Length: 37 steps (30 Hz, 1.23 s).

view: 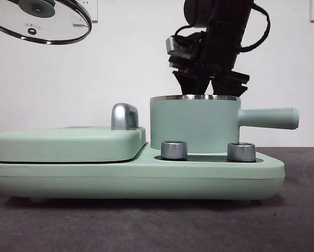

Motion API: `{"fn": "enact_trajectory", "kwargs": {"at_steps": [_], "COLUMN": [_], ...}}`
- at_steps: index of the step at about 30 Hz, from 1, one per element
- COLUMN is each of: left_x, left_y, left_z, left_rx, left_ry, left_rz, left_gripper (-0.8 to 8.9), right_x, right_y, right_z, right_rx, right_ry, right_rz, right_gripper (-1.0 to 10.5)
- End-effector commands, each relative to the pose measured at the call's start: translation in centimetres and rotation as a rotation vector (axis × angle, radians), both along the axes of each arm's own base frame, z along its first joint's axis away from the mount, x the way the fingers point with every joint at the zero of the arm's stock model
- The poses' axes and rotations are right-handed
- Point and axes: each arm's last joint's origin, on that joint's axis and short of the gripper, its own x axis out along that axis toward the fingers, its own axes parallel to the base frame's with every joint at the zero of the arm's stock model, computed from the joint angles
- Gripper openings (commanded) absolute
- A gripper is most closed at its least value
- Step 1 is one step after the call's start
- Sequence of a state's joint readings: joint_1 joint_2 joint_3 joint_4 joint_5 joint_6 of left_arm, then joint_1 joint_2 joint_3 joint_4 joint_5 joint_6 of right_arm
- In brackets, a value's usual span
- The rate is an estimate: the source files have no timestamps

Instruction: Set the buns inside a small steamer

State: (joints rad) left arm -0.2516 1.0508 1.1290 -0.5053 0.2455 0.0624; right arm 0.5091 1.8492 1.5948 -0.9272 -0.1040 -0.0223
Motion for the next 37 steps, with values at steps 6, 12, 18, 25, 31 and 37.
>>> {"fn": "enact_trajectory", "kwargs": {"at_steps": [6,12,18,25,31,37], "left_x": [0.1,0.1,0.1,0.1,0.1,0.1], "left_y": [-0.1,-0.1,-0.1,-0.1,-0.1,-0.1], "left_z": [0.8,0.7,0.7,0.7,0.7,0.7], "left_rx": [-0.013,-0.012,-0.012,-0.012,-0.012,-0.012], "left_ry": [-0.04,-0.039,-0.037,-0.035,-0.034,-0.033], "left_rz": [-0.006,-0.006,-0.006,-0.006,-0.006,-0.006], "left_gripper": [0.11,0.11,0.11,0.11,0.11,0.11], "right_x": [0.5,-1.8,-6.1,-10.0,-13.0,-16.0], "right_y": [0.6,-0.2,-0.6,-1.2,-2.5,-4.2], "right_z": [2.7,9.5,14.2,13.3,9.4,5.5], "right_rx": [0.019,0.104,0.228,0.321,0.35,0.372], "right_ry": [-0.056,-0.212,-0.463,-0.621,-0.633,-0.61], "right_rz": [0.029,0.047,0.081,0.109,0.102,0.102], "right_gripper": [4.0,4.0,4.0,4.0,4.0,4.0]}}
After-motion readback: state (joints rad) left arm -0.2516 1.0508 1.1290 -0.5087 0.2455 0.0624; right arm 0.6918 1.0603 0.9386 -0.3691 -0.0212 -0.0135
